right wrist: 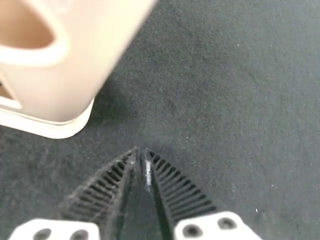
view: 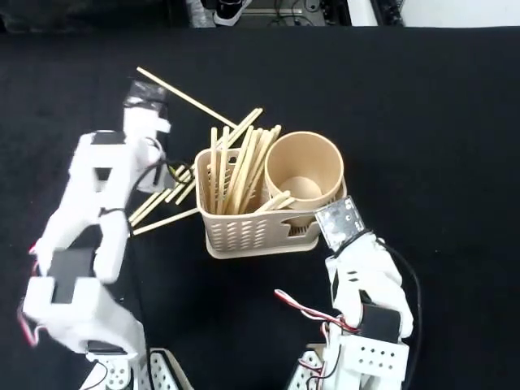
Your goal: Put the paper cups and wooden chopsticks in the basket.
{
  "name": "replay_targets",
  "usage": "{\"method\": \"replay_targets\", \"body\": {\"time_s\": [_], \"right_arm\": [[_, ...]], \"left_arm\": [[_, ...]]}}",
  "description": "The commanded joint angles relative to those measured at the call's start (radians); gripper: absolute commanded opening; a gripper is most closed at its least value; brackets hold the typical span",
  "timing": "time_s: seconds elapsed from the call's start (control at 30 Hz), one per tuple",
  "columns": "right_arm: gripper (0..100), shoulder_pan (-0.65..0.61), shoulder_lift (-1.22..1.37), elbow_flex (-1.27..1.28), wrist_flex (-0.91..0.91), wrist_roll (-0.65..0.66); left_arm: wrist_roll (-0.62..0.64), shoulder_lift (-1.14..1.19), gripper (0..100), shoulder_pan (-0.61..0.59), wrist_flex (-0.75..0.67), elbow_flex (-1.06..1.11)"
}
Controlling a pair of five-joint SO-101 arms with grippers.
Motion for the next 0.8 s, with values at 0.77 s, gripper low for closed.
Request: {"method": "replay_targets", "body": {"time_s": [0.77], "right_arm": [[1.2,-0.005,-0.044,-0.002,0.003,0.006]], "left_arm": [[-0.028,-0.133,3,-0.008,0.221,-0.119]]}}
